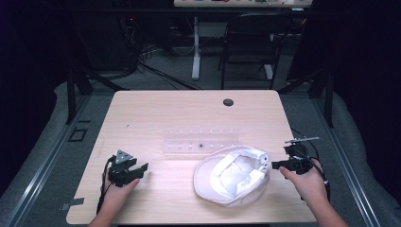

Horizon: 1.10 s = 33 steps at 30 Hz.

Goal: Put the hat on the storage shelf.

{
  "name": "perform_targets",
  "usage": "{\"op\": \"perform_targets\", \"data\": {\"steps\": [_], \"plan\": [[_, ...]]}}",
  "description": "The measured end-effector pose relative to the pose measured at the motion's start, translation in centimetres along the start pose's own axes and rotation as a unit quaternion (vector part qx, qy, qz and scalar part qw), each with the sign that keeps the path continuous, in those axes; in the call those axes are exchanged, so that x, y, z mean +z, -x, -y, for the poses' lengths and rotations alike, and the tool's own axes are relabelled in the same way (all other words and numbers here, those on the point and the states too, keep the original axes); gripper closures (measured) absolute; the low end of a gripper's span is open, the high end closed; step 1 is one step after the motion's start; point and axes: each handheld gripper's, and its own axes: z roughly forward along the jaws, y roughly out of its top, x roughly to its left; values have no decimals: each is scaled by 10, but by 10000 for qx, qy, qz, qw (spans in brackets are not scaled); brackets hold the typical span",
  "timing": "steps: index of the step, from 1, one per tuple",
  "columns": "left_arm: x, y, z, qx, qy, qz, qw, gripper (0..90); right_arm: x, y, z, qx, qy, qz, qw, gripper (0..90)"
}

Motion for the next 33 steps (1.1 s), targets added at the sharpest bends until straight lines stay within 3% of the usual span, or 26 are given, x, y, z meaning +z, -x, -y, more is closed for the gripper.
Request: {"op": "perform_targets", "data": {"steps": [7,18,25,33], "plan": [[0,0,0,-13,-27,-20,10000,452,-7,-10,-18,-177,-90,113,9997,579],[0,1,0,3,-20,-14,10000,452,-18,-23,-41,-303,-406,79,9987,554],[1,1,0,13,-23,-8,10000,452,-20,-30,-54,-268,-645,-73,9975,530],[1,1,0,17,-28,-6,10000,452,-11,-35,-58,-120,-914,-16,9957,488]]}}
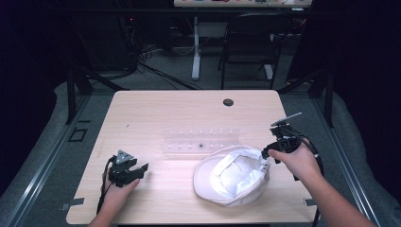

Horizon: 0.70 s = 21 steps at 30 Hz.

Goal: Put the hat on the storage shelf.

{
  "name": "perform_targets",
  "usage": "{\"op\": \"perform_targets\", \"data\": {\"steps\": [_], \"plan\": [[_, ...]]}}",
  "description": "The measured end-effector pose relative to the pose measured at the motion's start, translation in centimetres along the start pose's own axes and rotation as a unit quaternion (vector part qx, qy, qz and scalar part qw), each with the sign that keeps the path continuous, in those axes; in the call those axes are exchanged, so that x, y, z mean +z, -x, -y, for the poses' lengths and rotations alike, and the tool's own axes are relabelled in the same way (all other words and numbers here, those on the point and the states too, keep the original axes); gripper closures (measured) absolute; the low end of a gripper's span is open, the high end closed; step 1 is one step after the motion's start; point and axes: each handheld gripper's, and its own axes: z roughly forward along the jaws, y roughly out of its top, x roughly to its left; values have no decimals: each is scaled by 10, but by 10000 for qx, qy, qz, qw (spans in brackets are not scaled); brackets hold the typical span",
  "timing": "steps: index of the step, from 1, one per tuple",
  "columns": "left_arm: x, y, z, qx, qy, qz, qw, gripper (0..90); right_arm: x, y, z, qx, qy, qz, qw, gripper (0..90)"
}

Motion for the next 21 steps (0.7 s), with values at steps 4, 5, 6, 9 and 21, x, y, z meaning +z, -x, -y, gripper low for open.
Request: {"op": "perform_targets", "data": {"steps": [4,5,6,9,21], "plan": [[0,0,0,-5,14,-15,10000,452,10,1,0,68,-235,-87,9997,475],[-1,0,-1,-14,23,-19,10000,452,12,0,1,104,-237,-52,9996,475],[-1,-1,-1,-10,19,-31,10000,452,14,1,1,87,-278,-24,9996,475],[-1,-2,0,-73,1,-35,10000,452,19,0,2,259,-273,3,9993,478],[0,-3,-1,-39,-2,-34,10000,451,35,8,11,426,-637,-183,9969,461]]}}
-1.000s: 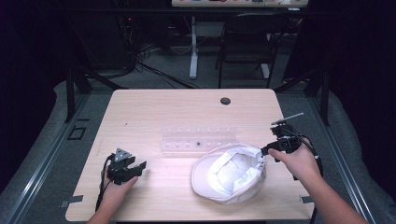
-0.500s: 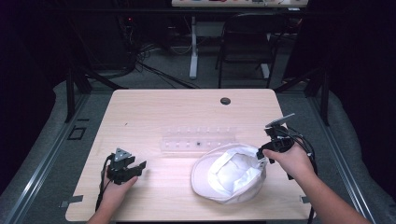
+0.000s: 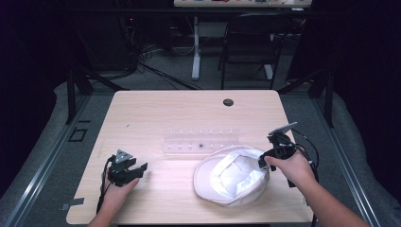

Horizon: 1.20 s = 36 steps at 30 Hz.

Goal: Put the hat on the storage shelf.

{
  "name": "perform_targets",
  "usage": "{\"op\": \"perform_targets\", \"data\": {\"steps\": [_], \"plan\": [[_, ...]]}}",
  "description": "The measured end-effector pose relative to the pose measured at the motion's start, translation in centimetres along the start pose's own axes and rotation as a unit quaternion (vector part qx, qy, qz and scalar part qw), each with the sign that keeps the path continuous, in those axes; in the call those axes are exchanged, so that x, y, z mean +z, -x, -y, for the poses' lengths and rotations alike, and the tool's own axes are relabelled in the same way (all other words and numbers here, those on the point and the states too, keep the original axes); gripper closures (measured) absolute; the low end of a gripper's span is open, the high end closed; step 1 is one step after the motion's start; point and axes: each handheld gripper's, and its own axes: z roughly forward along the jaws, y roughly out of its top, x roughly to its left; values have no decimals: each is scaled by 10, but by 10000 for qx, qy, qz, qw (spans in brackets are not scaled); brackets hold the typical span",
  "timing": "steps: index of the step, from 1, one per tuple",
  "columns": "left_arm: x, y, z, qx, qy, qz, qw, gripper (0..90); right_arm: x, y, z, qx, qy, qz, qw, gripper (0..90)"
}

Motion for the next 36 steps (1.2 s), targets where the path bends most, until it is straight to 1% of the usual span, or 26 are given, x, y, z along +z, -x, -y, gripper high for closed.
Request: {"op": "perform_targets", "data": {"steps": [3,4,5,7,9,11,12,13,15,16,17,18,19,20,21,23,24,25,26,27,28,31,33,34,35,36], "plan": [[1,0,0,-12,-17,-14,10000,452,6,-1,1,183,54,-166,9997,464],[1,0,0,-28,-13,-16,10000,451,6,-1,1,186,-65,-173,9997,465],[0,0,0,-30,-33,-13,10000,451,9,-2,1,215,-33,-141,9997,469],[1,0,0,-32,-37,-22,10000,452,11,-3,1,216,-107,-119,9996,488],[1,-1,0,-16,-42,-18,10000,451,11,-3,1,209,-175,-106,9996,529],[0,-1,0,-44,-42,-24,10000,452,11,-6,1,255,-82,-76,9996,577],[0,-1,0,-45,-42,-27,10000,452,9,-5,0,163,-201,-98,9996,600],[0,-1,0,-50,-39,-31,10000,452,8,-5,0,144,-199,-110,9996,621],[0,-1,0,-56,-47,-35,10000,452,7,-7,-1,120,-195,-41,9997,650],[0,-1,0,-60,-43,-39,10000,452,6,-8,-1,145,-152,-70,9998,672],[0,-1,0,-60,-43,-41,10000,452,5,-9,-1,86,-201,-5,9998,682],[0,-1,0,-62,-43,-46,10000,452,5,-10,-1,78,-183,18,9998,691],[0,-1,0,-63,-45,-48,10000,453,4,-11,-1,22,-229,16,9997,701],[1,-1,0,-75,-37,-53,10000,454,4,-12,0,15,-180,71,9998,706],[1,-1,0,-75,-42,-54,9999,454,3,-12,0,-38,-216,83,9997,712],[1,-2,0,-75,-54,-48,9999,455,2,-13,0,17,-176,89,9998,720],[1,-1,0,-80,-52,-47,9999,455,0,-14,0,-18,-135,135,9998,732],[1,-2,0,-80,-51,-49,9999,455,-2,-14,-1,-64,-168,154,9997,736],[1,-2,0,-74,-58,-45,9999,455,-3,-15,0,-54,-107,206,9997,742],[1,-2,0,-76,-59,-44,9999,456,-6,-15,-1,-179,-207,289,9992,747],[1,-2,0,-78,-61,-44,9999,457,-6,-16,0,-127,-187,307,9993,752],[1,-2,1,-79,-58,-41,9999,458,-7,-18,0,-182,-241,384,9988,764],[1,-1,1,-79,-47,-39,10000,458,-9,-19,0,-117,-257,355,9990,784],[1,-1,1,-66,-56,-36,10000,458,-10,-19,-1,-128,-279,376,9988,790],[1,-1,1,-65,-58,-35,10000,458,-11,-20,-1,-75,-253,414,9988,792],[1,-1,1,-66,-56,-35,10000,458,-13,-20,-1,-191,-346,483,9980,795]]}}
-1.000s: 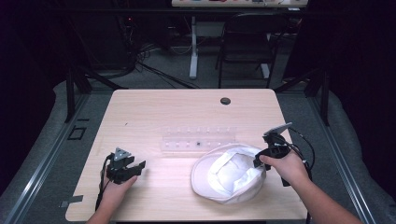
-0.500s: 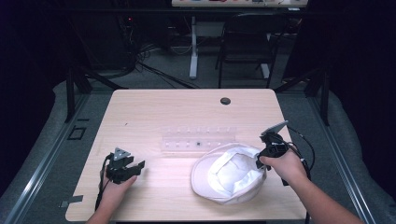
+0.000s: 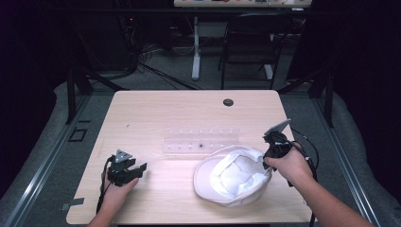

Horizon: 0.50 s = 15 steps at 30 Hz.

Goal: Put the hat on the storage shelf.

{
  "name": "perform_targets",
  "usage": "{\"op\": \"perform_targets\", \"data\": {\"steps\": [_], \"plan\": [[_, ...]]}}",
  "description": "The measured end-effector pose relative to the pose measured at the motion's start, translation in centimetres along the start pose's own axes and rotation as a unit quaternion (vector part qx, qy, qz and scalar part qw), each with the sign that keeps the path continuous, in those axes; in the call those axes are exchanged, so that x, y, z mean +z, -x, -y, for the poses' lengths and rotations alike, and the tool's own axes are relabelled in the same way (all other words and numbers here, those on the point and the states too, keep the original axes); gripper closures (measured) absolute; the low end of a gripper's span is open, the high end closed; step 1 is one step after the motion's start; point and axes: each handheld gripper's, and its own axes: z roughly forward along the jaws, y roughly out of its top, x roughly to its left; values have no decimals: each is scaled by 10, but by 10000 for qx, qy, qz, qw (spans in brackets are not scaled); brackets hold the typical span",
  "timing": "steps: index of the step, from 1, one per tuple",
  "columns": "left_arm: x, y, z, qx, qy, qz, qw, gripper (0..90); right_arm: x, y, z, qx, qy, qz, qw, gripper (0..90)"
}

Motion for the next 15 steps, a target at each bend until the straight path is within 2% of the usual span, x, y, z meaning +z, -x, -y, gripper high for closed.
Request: {"op": "perform_targets", "data": {"steps": [1,4,5,6,11,13,15], "plan": [[0,0,0,-13,2,-4,10000,458,-1,-2,0,12,29,87,10000,797],[0,0,0,-20,-1,-6,10000,458,-4,-5,-1,18,46,120,9999,800],[0,0,0,-17,3,-4,10000,458,-4,-6,-1,95,123,100,9998,801],[0,0,0,-18,3,-1,10000,458,-6,-5,-2,23,43,91,9999,802],[0,0,0,-16,4,-2,10000,458,-13,-6,-4,71,41,61,9999,803],[0,0,0,-15,8,-6,10000,458,-14,-7,-3,191,129,47,9997,803],[0,0,0,-5,-6,4,10000,458,-17,-7,-5,158,27,19,9999,803]]}}
